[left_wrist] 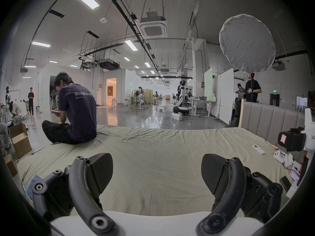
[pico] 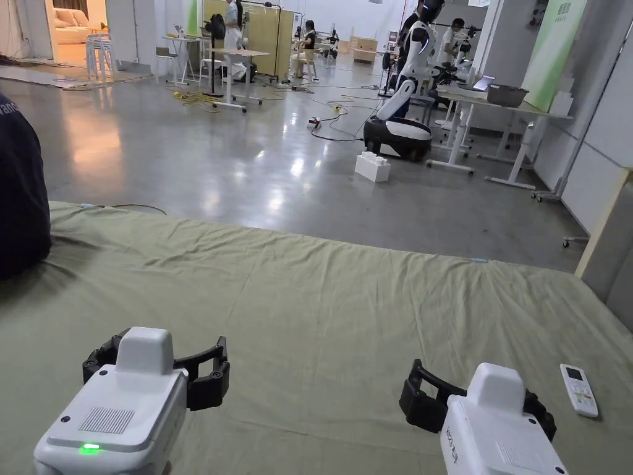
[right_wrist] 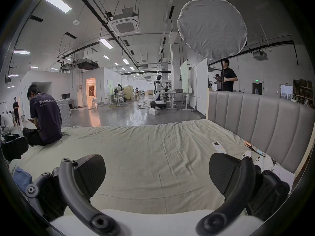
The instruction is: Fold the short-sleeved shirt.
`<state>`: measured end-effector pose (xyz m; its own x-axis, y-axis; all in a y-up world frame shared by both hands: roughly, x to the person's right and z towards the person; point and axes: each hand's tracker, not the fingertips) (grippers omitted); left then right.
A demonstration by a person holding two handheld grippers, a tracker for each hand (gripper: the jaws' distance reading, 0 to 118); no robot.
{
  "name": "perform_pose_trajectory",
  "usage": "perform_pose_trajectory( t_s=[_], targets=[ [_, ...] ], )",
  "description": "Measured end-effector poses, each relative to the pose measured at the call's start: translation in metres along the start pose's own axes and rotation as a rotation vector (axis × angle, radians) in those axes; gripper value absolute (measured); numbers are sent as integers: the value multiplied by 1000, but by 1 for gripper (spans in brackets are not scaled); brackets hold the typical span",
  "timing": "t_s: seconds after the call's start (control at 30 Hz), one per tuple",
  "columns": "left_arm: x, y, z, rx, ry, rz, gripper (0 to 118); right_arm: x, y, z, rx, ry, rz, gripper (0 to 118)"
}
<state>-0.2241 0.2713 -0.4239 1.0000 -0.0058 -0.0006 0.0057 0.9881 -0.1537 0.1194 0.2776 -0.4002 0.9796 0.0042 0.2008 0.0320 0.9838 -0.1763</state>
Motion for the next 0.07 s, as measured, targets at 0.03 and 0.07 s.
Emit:
perform_pose_trajectory(
  t_s=[0.03, 0.07],
  targets=[
    [0, 0, 0, 2, 1, 1, 105, 0, 0, 0, 1, -2, 1, 118],
    [0, 1, 0, 7, 1, 3, 105, 0, 0, 0, 10, -6, 7, 118]
  ],
)
